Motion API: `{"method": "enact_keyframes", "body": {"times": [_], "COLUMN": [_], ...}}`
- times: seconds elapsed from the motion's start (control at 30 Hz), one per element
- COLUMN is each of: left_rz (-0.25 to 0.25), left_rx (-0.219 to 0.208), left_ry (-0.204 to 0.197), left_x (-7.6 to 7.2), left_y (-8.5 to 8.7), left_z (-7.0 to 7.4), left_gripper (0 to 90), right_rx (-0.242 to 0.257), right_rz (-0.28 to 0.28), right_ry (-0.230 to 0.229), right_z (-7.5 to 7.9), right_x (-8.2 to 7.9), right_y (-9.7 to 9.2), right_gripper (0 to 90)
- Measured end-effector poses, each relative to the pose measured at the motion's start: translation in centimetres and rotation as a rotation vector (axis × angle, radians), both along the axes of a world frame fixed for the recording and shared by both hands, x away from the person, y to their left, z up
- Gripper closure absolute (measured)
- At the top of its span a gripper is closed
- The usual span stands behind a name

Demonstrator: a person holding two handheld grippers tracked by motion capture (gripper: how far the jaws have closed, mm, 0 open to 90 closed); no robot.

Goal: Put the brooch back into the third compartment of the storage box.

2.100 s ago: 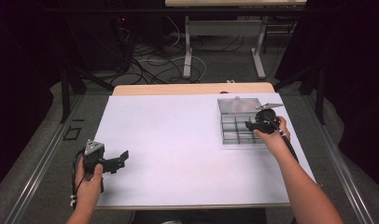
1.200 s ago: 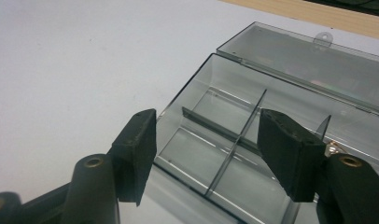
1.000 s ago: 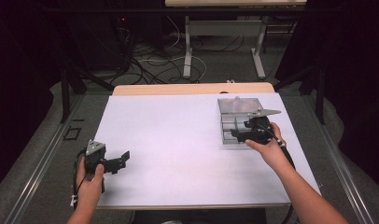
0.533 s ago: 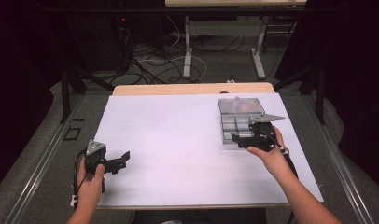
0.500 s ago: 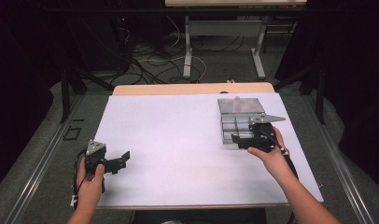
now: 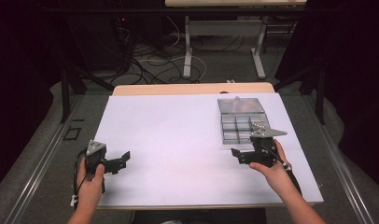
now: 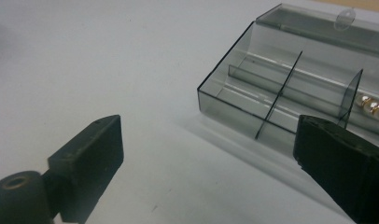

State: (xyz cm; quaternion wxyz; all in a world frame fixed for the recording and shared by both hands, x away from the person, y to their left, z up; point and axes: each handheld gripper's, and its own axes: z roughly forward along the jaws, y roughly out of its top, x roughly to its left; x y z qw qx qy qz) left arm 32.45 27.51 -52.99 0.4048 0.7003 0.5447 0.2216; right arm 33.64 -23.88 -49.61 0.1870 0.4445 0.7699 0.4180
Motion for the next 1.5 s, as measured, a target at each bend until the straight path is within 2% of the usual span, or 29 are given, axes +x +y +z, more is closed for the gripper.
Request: {"method": "enact_keyframes", "body": {"times": [0.27, 0.4, 0.47, 0.8, 0.9, 1.17, 1.33, 1.5], "left_rz": [-0.001, 0.001, 0.001, -0.002, -0.004, -0.005, -0.007, -0.008], "left_rx": [0.001, -0.001, 0.0, 0.0, 0.001, 0.003, 0.004, 0.004], "left_ry": [-0.001, -0.002, -0.001, -0.001, -0.002, -0.003, -0.004, -0.003], "left_x": [0.0, -0.1, -0.1, 0.0, -0.1, 0.0, 0.0, 0.0], "left_y": [0.0, 0.0, 0.0, 0.0, 0.0, 0.0, -0.1, 0.0], "left_z": [0.1, 0.1, 0.1, 0.0, 0.1, 0.0, 0.0, 0.0], "left_gripper": [0.6, 0.6, 0.6, 0.6, 0.6, 0.6, 0.6, 0.6], "right_rx": [0.006, -0.005, 0.007, 0.003, -0.003, 0.006, -0.021, -0.008], "right_rz": [-0.005, -0.016, -0.023, -0.055, -0.063, -0.083, -0.089, -0.1], "right_ry": [0.004, -0.012, -0.008, -0.022, -0.038, -0.031, -0.052, -0.027], "right_z": [-1.4, -1.9, -2.1, -3.3, -3.4, -4.3, -4.6, -5.2], "right_x": [-1.5, -1.8, -2.0, -2.6, -2.6, -2.7, -2.8, -2.6], "right_y": [0.0, -0.3, -0.5, -1.3, -1.7, -2.3, -2.5, -2.9], "right_gripper": [5.9, 4.3, 4.2, 4.2, 4.9, 6.7, 7.4, 7.4]}}
